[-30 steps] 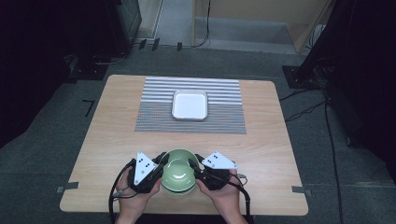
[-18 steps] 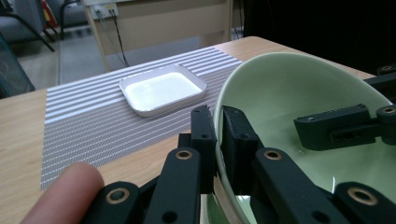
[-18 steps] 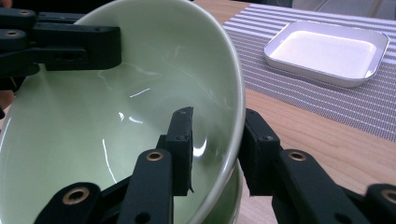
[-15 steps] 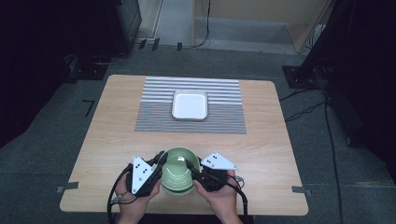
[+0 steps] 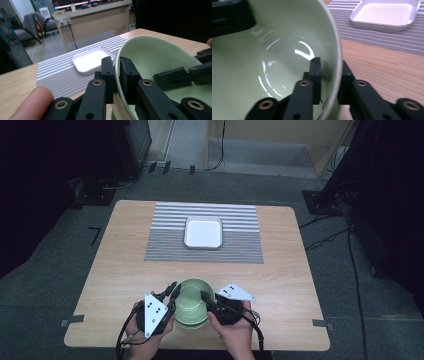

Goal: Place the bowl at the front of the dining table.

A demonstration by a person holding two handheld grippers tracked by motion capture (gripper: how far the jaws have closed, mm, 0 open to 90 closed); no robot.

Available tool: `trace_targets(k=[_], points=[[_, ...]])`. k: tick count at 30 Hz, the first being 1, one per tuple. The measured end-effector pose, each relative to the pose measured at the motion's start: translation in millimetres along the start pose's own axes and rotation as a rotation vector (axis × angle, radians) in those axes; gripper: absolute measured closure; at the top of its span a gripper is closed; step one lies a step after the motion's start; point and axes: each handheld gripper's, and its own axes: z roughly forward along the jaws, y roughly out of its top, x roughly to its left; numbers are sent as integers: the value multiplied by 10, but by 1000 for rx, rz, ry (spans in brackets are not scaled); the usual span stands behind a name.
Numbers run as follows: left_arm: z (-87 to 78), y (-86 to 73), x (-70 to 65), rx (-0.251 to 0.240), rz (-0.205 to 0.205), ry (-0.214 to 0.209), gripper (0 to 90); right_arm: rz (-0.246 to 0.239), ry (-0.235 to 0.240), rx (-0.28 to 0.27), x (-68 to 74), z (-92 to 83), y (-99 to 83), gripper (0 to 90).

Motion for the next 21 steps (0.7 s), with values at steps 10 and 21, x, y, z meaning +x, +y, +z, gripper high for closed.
trace_targets(k=[10, 21], points=[[30, 4, 132, -12, -141, -122, 596, -33, -73, -109, -71, -95, -3, 843], [22, -17, 455, -6, -270, -173, 141, -27, -71, -153, -99, -159, 37, 843]])
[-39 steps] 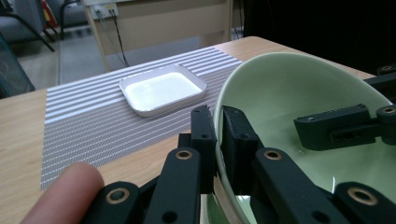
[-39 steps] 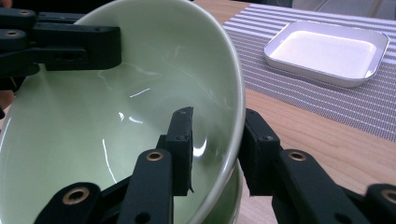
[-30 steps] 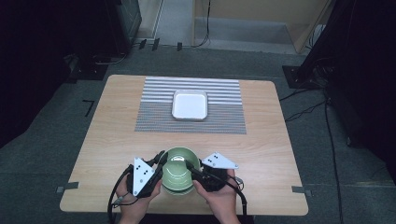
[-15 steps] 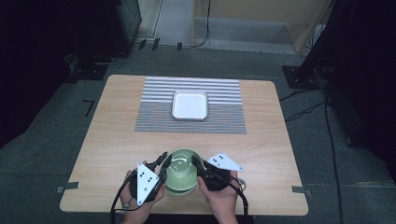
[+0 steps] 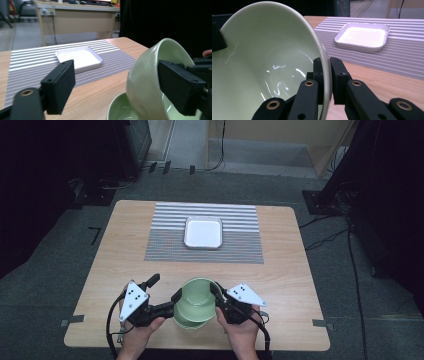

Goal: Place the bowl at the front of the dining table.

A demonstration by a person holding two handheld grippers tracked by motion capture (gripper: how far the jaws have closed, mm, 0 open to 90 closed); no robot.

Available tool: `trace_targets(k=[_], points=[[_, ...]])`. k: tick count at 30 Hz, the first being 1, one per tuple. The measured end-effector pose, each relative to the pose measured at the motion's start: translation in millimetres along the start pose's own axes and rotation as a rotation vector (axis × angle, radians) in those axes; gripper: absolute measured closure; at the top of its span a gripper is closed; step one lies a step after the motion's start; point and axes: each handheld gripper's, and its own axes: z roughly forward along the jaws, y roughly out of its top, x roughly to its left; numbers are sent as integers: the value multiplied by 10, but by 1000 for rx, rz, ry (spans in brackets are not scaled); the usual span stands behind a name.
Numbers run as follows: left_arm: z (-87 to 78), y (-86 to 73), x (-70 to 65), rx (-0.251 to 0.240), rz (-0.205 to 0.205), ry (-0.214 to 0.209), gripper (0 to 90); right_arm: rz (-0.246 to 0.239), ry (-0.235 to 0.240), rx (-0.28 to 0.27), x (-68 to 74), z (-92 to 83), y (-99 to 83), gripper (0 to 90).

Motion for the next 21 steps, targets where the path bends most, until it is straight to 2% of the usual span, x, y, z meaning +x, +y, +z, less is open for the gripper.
trace_targets(k=[2, 8, 12, 16, 21], points=[[0, 3, 42, 11, -17, -29, 110, -1, 1, -6, -14, -14, 18, 842], [-10, 4, 66, 26, -14, -41, 109, -19, -1, -4, 3, -14, 23, 841], [-42, 28, 74, 11, -20, -62, 110, -15, -6, -11, -13, -28, 35, 841], [-89, 58, 113, -13, -28, -62, 114, -9, -21, -21, -42, -49, 56, 842], [-126, 68, 214, -17, -46, -32, 122, -4, -30, -26, -80, -70, 72, 841]])
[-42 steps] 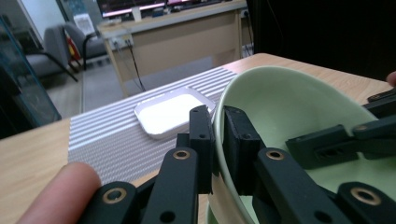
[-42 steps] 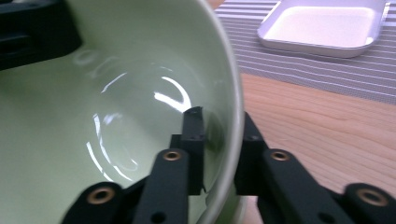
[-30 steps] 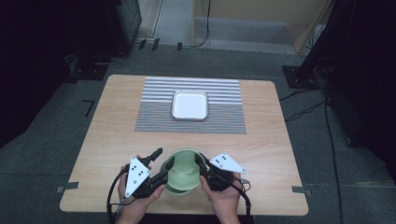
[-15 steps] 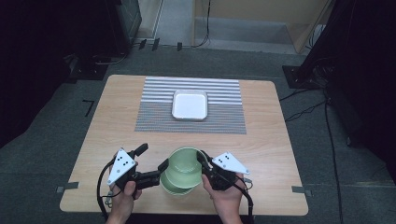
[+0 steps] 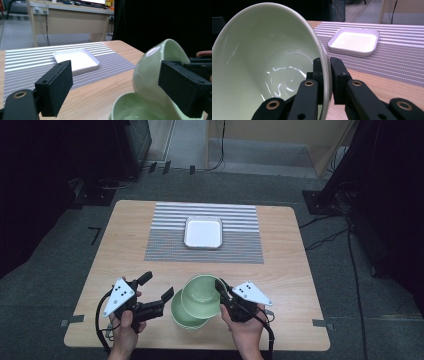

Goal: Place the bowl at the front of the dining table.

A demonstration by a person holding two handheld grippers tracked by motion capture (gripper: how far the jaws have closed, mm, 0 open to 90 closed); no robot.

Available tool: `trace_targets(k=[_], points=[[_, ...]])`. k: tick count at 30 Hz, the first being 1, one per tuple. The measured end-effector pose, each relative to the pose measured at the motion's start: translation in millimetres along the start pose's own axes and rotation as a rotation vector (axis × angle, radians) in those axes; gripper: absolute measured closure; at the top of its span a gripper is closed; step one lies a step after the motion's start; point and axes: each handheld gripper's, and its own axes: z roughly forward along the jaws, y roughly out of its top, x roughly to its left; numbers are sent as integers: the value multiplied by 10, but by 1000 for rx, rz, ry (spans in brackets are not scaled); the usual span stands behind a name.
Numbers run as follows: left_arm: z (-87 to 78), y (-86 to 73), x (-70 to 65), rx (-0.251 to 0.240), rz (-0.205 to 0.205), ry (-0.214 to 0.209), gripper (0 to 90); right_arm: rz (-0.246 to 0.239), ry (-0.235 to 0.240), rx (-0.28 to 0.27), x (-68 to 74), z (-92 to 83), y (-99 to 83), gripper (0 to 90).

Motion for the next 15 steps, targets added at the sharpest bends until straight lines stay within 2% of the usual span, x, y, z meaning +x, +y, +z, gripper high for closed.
trace_targets(k=[4, 7, 12, 15], points=[[-16, -12, 102, 7, -15, 41, 128, -2, 1, -3, -6, -7, 11, 841], [-18, -47, 200, 21, -11, 86, 129, -3, 1, -4, -6, -11, 14, 841], [6, -168, 423, 74, -26, 161, 131, -2, 2, -5, -11, -17, 19, 841], [29, -252, 549, 121, -15, 218, 131, -3, 2, -6, -17, -19, 21, 841]])
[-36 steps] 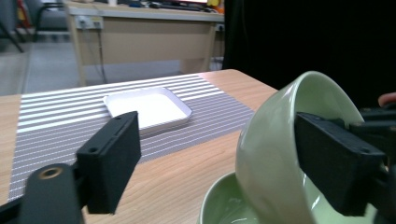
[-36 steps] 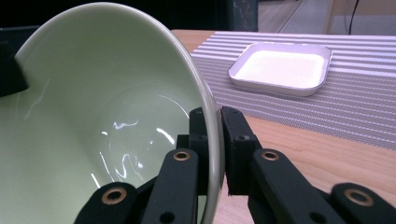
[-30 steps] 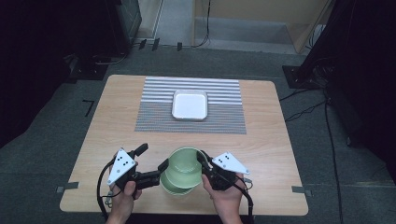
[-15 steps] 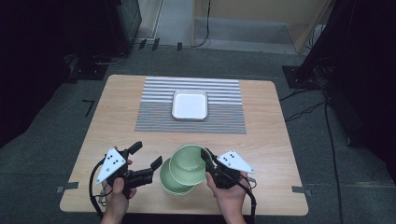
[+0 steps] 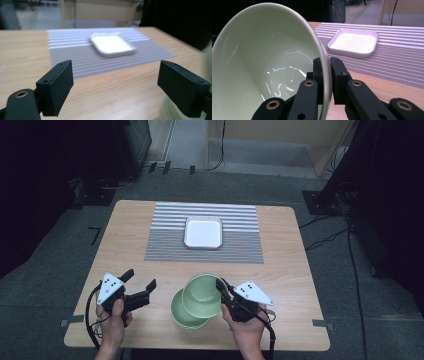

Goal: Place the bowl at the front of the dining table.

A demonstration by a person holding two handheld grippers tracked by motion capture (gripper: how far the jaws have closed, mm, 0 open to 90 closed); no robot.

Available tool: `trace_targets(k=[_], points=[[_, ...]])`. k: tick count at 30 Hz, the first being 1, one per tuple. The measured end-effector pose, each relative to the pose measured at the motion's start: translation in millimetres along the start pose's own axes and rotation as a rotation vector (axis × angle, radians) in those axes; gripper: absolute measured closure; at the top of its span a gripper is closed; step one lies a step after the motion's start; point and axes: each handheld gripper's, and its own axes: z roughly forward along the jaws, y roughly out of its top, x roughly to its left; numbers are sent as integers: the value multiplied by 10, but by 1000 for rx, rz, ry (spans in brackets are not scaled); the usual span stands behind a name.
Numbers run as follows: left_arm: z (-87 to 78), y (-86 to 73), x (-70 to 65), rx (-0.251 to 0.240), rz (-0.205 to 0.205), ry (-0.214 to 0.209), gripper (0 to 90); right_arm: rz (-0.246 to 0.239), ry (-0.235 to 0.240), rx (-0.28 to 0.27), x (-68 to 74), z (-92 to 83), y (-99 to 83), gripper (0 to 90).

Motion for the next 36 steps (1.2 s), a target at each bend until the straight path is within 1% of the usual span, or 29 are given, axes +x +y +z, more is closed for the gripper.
trace_targets(k=[2, 4, 5, 7, 10, 11, 12, 14, 15, 19, 23, 25, 27, 28, 29, 31, 36], points=[[47, -47, 56, 37, 10, 45, 131, 1, 1, 1, -3, -1, 0, 841], [112, -109, 120, 91, 19, 95, 131, 0, 0, 1, -5, -1, 2, 841], [132, -131, 139, 107, 21, 108, 131, -1, 0, 1, -7, -1, 3, 841], [186, -194, 202, 158, 15, 128, 130, 0, 0, 1, -9, -4, 7, 841], [238, -271, 285, 209, 7, 153, 130, -3, 1, -1, -12, -10, 13, 841], [238, -271, 285, 209, 7, 153, 130, -3, 1, -1, -12, -10, 13, 841], [274, -325, 343, 244, 5, 168, 130, -3, 0, -1, -16, -13, 17, 841], [299, -370, 384, 273, 13, 176, 130, -3, -1, -1, -17, -13, 17, 841], [311, -394, 404, 284, 6, 179, 130, -3, -1, 0, -18, -11, 17, 841], [334, -455, 479, 304, -25, 183, 130, -6, 1, 3, -18, -4, 13, 841], [346, -501, 548, 328, -41, 194, 130, -5, 0, 3, -21, 0, 17, 841], [349, -524, 571, 331, -53, 201, 130, -3, 2, 4, -25, 0, 22, 841], [358, -547, 588, 342, -59, 198, 130, -5, 1, 3, -30, 0, 26, 841], [359, -548, 594, 352, -61, 192, 131, -7, 1, 2, -32, -2, 29, 841], [360, -548, 592, 347, -61, 195, 131, -11, 1, 0, -35, -4, 34, 841], [364, -549, 594, 353, -63, 193, 131, -14, 2, -4, -40, -11, 49, 841], [369, -548, 585, 361, -51, 198, 131, -11, -2, -11, -60, -23, 88, 841]])
